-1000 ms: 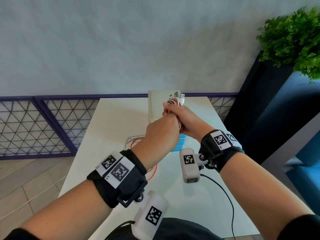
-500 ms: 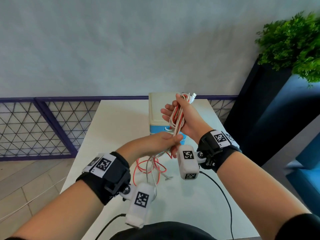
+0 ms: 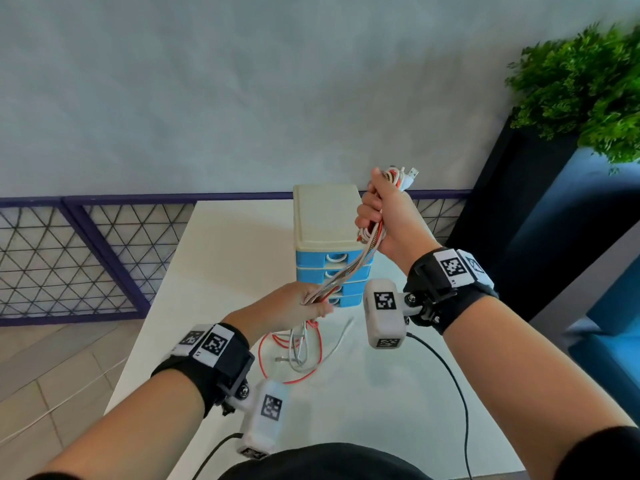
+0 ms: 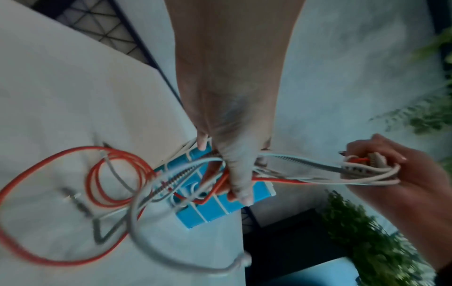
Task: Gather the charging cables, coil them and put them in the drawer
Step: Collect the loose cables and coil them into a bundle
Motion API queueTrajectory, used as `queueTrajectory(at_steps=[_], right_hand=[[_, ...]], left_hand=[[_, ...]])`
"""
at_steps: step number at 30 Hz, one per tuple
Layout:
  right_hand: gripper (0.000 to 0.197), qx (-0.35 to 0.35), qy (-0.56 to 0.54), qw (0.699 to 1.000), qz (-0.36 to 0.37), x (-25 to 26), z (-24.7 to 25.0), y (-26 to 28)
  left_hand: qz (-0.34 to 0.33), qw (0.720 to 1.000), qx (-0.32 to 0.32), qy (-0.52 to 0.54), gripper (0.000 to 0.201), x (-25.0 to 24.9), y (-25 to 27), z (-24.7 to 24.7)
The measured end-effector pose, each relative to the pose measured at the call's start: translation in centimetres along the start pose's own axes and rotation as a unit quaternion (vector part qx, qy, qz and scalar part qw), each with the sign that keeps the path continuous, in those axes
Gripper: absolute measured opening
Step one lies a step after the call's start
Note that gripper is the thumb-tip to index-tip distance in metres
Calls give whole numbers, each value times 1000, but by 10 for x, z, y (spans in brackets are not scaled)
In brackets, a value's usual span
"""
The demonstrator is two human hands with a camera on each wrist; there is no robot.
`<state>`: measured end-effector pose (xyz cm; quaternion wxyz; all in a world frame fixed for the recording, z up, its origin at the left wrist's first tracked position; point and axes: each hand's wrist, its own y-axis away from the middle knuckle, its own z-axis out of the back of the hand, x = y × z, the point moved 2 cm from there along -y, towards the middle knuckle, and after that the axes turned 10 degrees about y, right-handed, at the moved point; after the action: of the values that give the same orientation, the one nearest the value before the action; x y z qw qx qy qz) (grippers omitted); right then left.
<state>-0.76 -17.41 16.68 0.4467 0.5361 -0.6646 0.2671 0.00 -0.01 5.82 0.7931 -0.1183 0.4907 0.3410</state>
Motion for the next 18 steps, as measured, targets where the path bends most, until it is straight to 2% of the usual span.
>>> queueTrajectory(at_steps=[3, 6, 13, 14, 17, 18], right_hand=[[34, -12, 20, 1000, 18, 5, -5, -2], [35, -26, 31, 999, 37, 19, -4, -2], [35, -32, 55, 997, 52, 19, -6, 0], [35, -31, 63, 996, 54, 17, -7, 1], [37, -17, 91, 994, 59, 12, -8, 2], [37, -9, 102, 993, 60, 9, -9, 2]], left_hand=[[45, 998, 2, -33, 19, 24, 1, -4], [67, 998, 14, -10, 16, 49, 8, -7], [65, 998, -5, 18, 14, 69, 7, -4], [56, 997, -11, 47, 22, 65, 7, -1], [25, 989, -7, 143, 109, 42, 5, 8], [15, 987, -11, 157, 125, 28, 3, 13]])
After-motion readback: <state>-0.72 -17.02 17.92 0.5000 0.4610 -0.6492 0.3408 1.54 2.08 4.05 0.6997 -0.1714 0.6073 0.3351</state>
